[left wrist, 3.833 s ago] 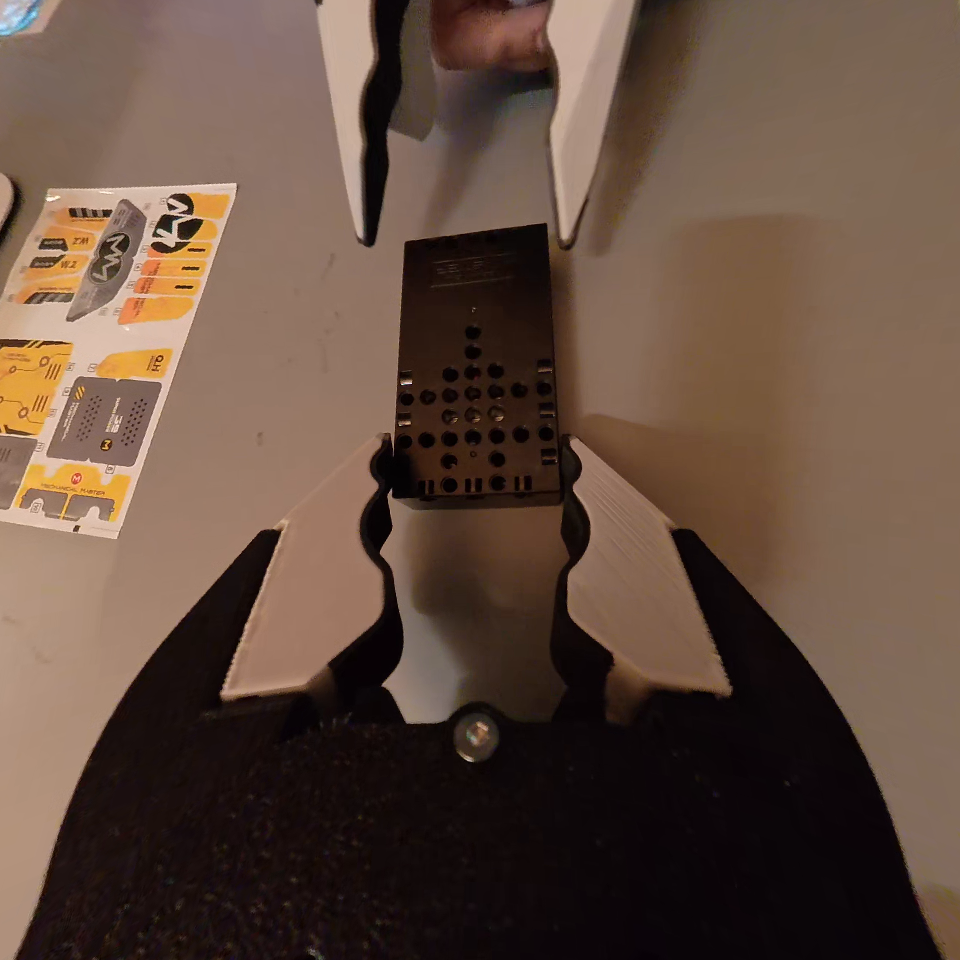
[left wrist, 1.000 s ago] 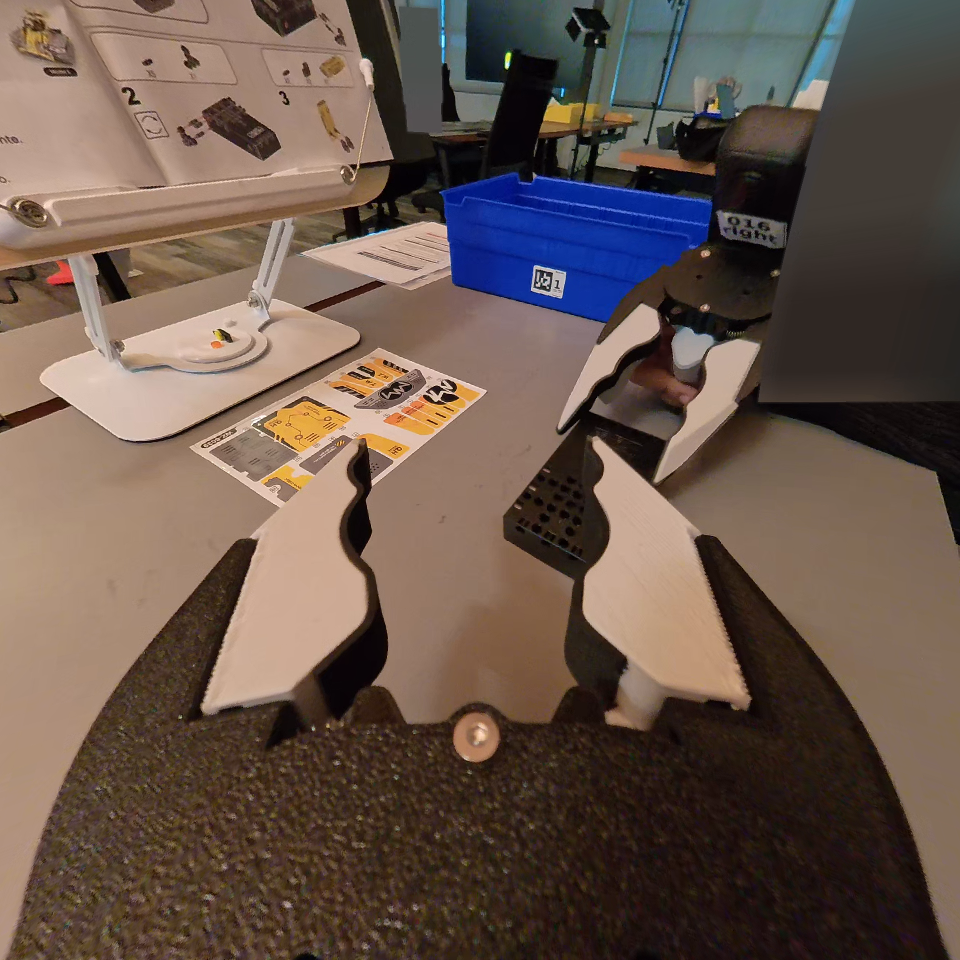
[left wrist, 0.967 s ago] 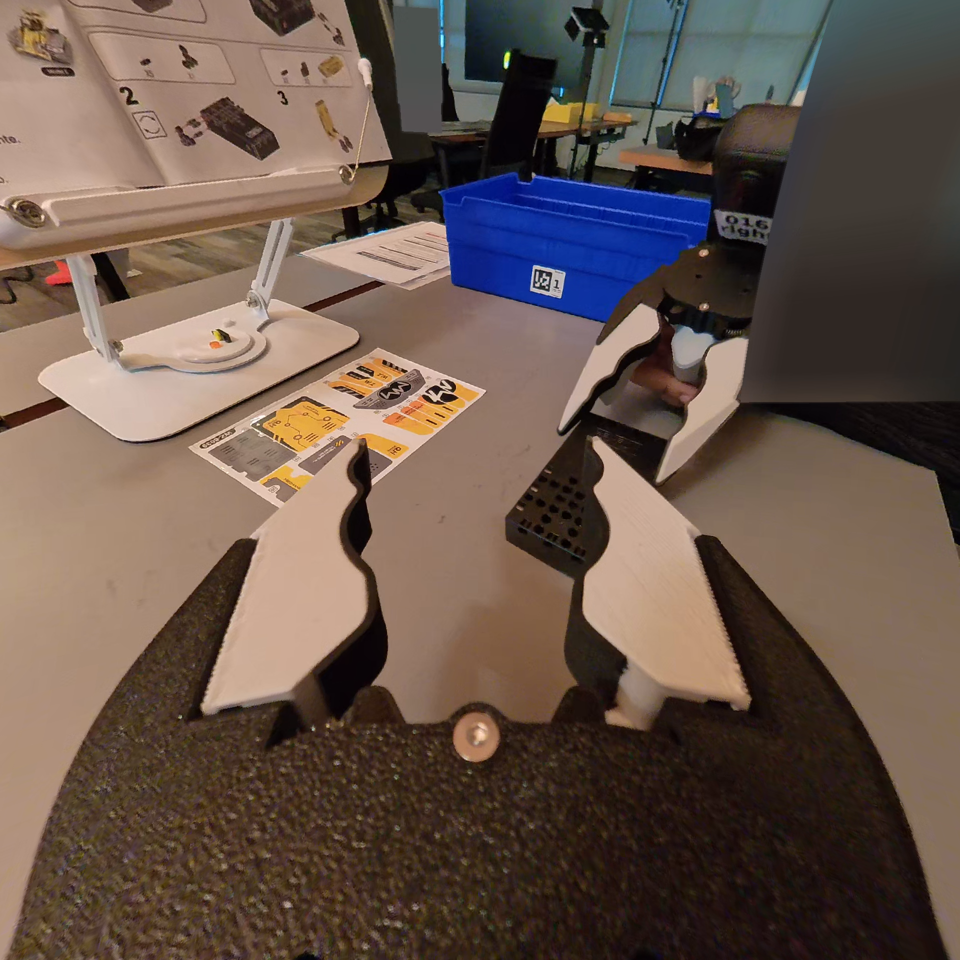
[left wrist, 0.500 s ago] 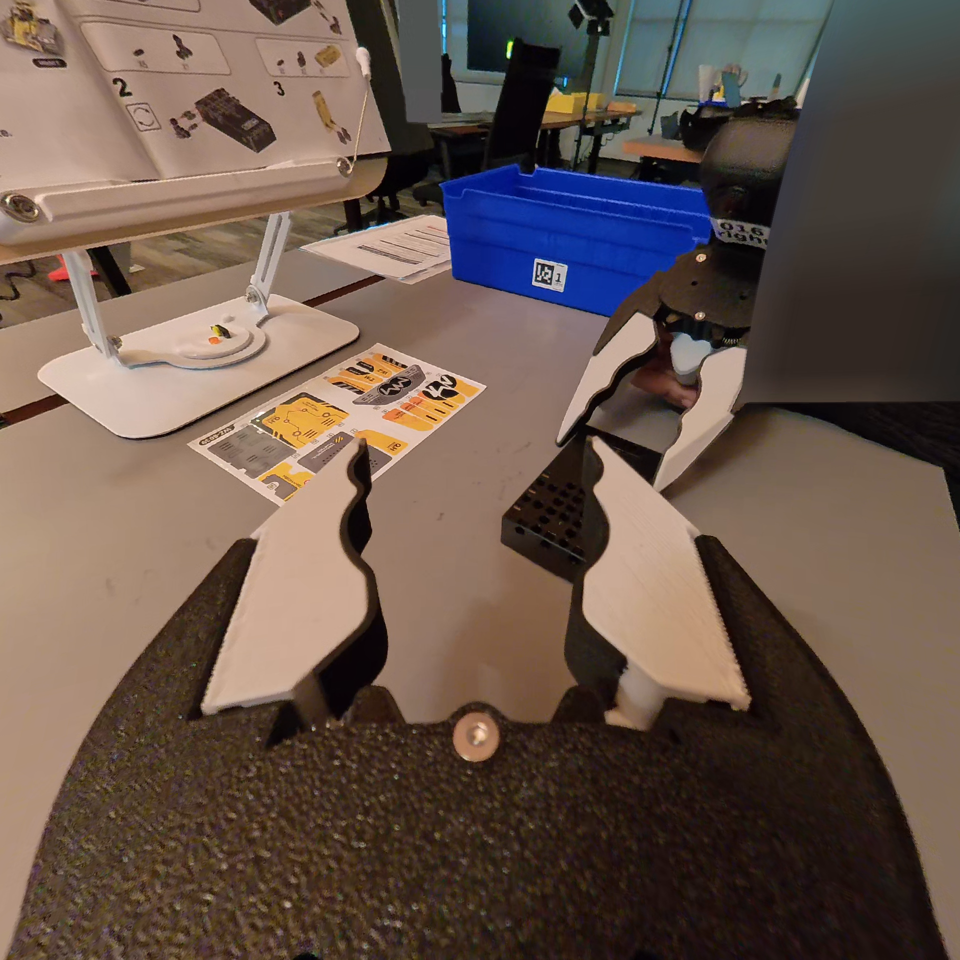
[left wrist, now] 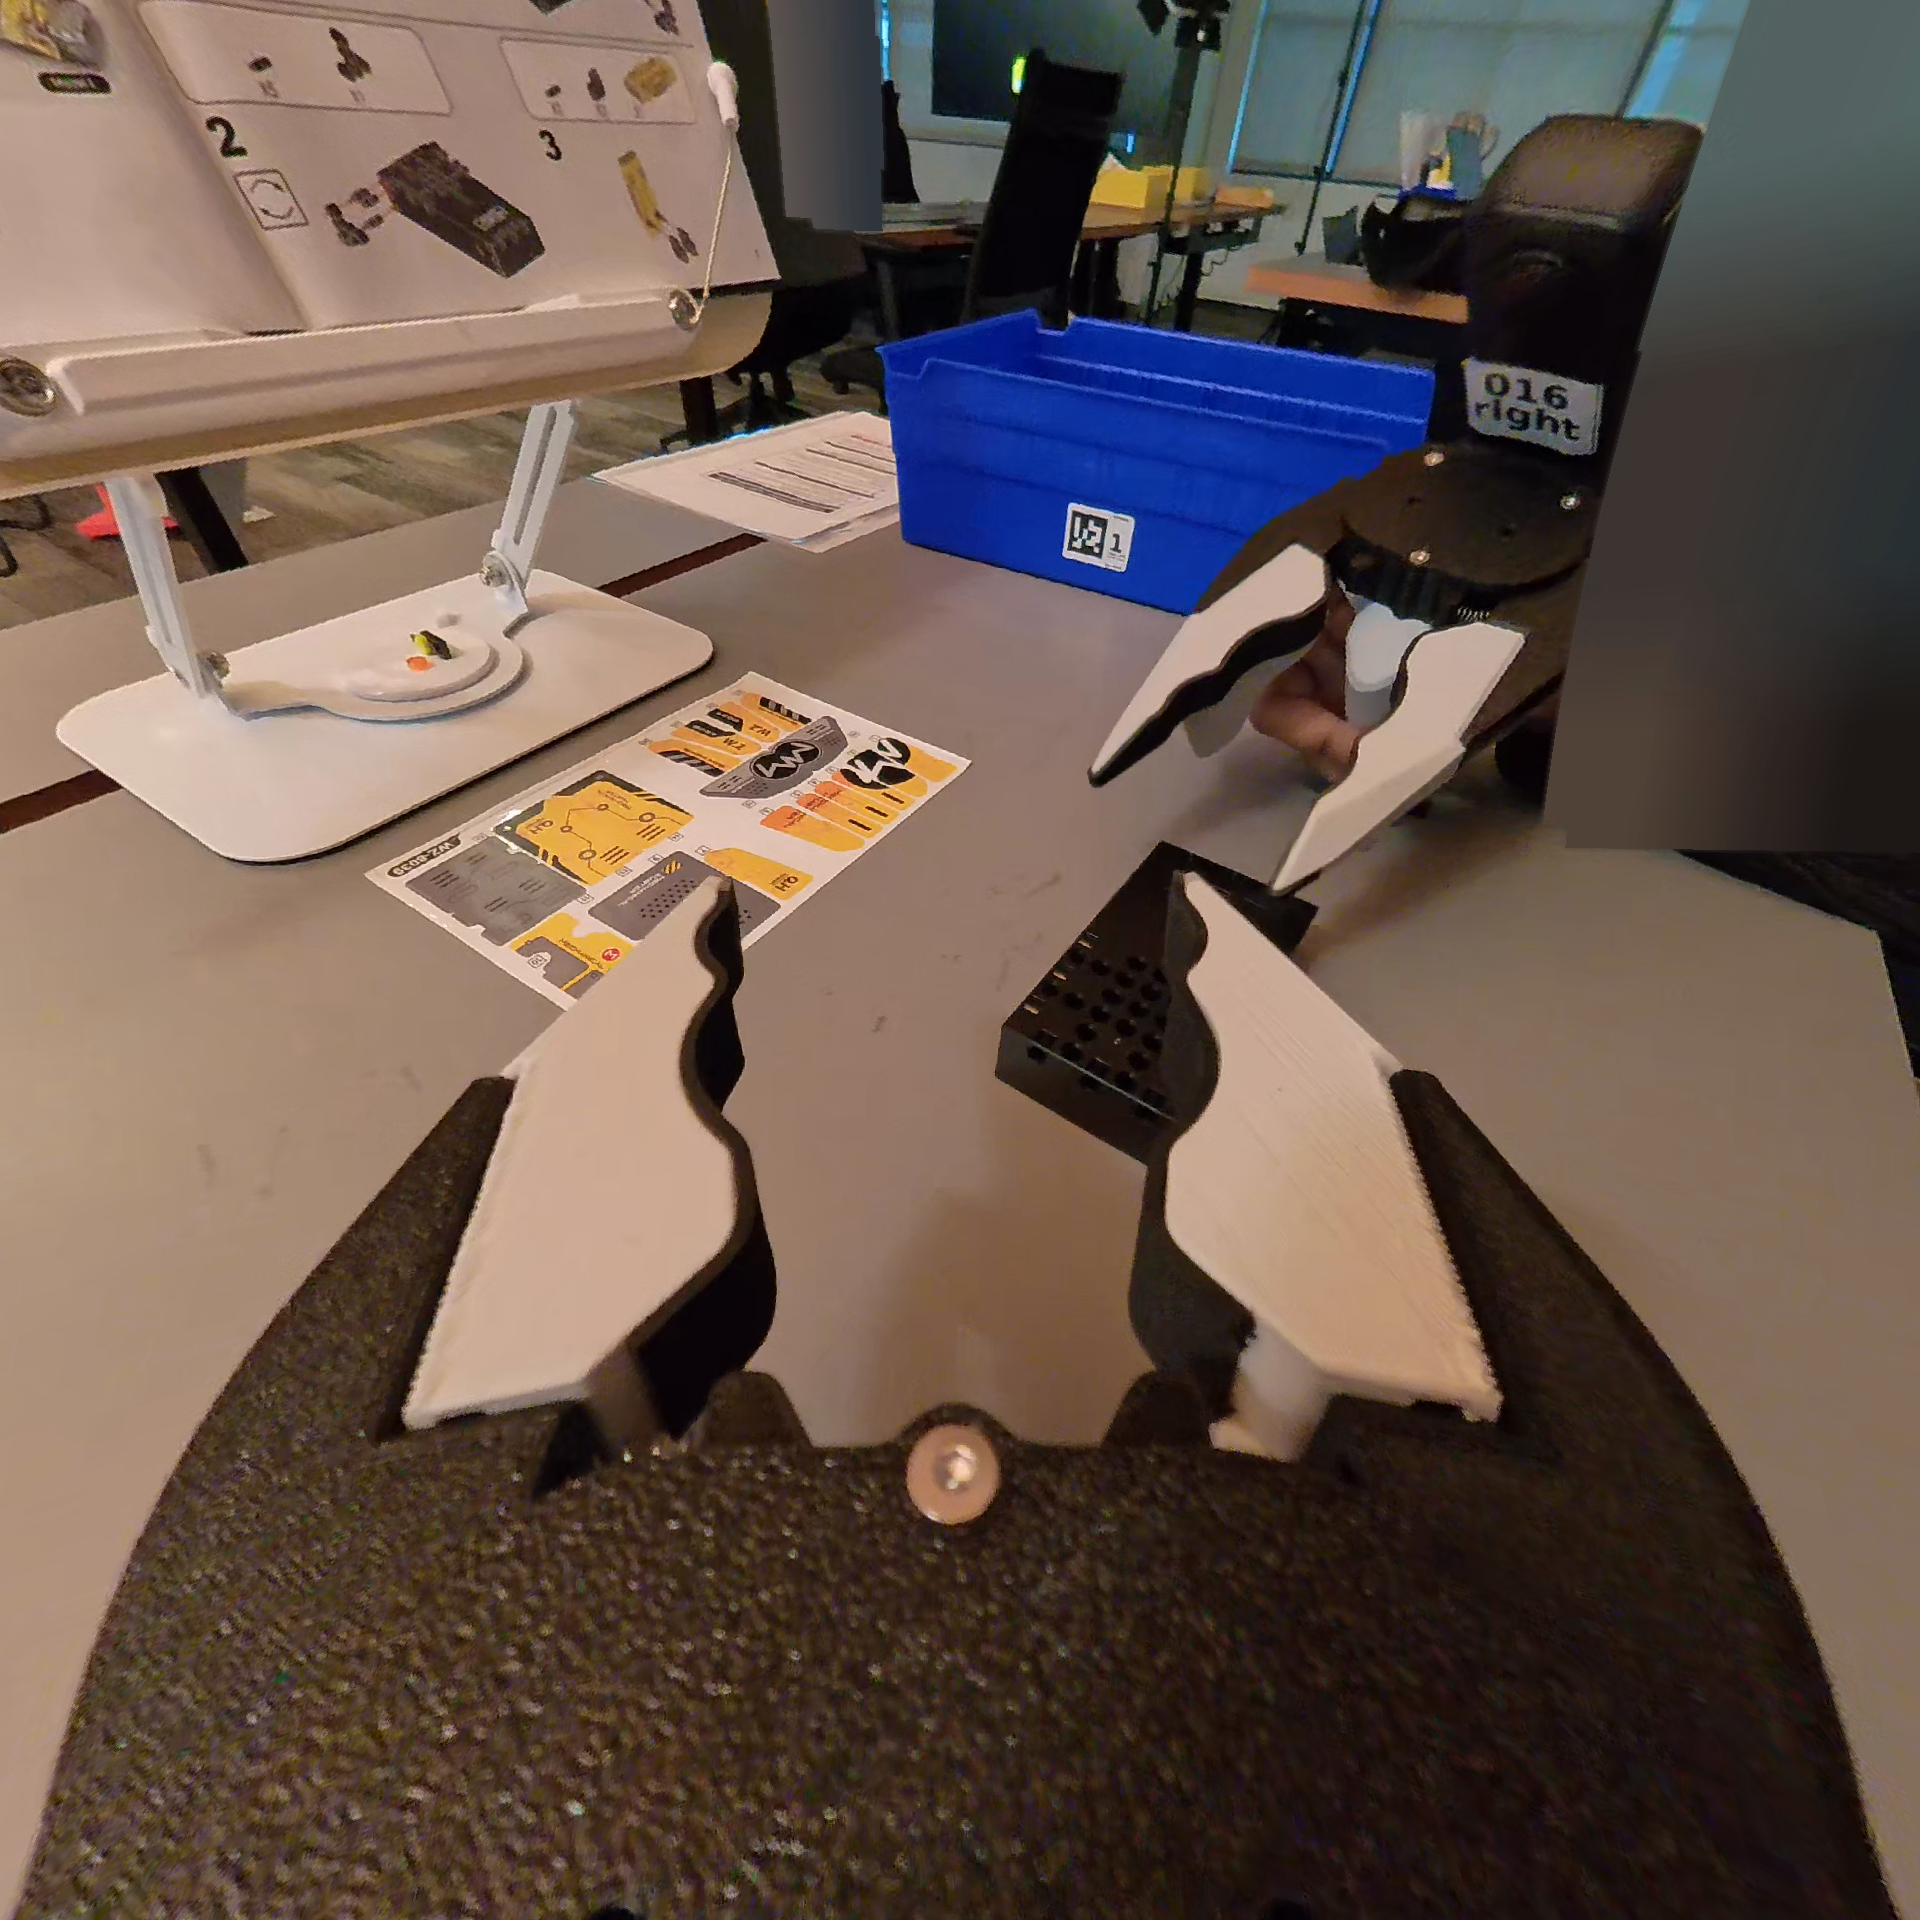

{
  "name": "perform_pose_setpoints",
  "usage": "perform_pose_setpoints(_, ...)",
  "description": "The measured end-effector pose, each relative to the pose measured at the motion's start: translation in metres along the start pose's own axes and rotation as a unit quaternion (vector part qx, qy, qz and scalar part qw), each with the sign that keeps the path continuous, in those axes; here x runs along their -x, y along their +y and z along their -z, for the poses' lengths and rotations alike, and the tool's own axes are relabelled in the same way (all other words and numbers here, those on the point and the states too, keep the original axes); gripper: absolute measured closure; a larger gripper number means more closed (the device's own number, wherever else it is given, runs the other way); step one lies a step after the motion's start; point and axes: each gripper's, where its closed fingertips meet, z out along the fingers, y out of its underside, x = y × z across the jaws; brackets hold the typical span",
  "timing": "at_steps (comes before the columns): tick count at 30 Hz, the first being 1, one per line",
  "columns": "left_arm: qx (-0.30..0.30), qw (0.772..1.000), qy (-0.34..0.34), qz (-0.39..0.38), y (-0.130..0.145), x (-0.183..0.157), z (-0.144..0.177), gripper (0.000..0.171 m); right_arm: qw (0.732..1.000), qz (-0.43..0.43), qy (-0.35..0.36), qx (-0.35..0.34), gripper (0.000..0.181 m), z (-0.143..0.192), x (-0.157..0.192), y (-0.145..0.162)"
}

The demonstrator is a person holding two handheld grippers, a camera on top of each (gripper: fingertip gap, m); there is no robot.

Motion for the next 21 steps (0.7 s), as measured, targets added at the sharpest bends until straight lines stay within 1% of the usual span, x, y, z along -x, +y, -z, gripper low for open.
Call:
perform_pose_setpoints(6, -0.005, 1.0, -0.005, 0.012, -0.001, 0.005, 0.002, 0.091, 0.999, -0.006, 0.02, -0.026, 0.116, 0.004, -0.007, -0.009)
perform_pose_setpoints(10, -0.018, 1.0, 0.0, 0.024, -0.006, 0.005, 0.005, 0.092, 0.998, -0.01, 0.032, -0.045, 0.116, 0.007, -0.011, -0.016)
perform_pose_setpoints(15, -0.053, 0.998, -0.001, 0.015, -0.017, 0.007, 0.014, 0.102, 0.996, -0.022, 0.053, -0.071, 0.116, 0.013, -0.021, -0.023)
perform_pose_setpoints(18, -0.071, 0.997, -0.007, 0.02, -0.022, 0.01, 0.016, 0.102, 0.995, -0.034, 0.051, -0.084, 0.116, 0.016, -0.023, -0.027)
perform_pose_setpoints(21, -0.075, 0.997, -0.02, 0.012, -0.023, 0.012, 0.017, 0.102, 0.993, -0.036, 0.055, -0.094, 0.116, 0.017, -0.024, -0.03)
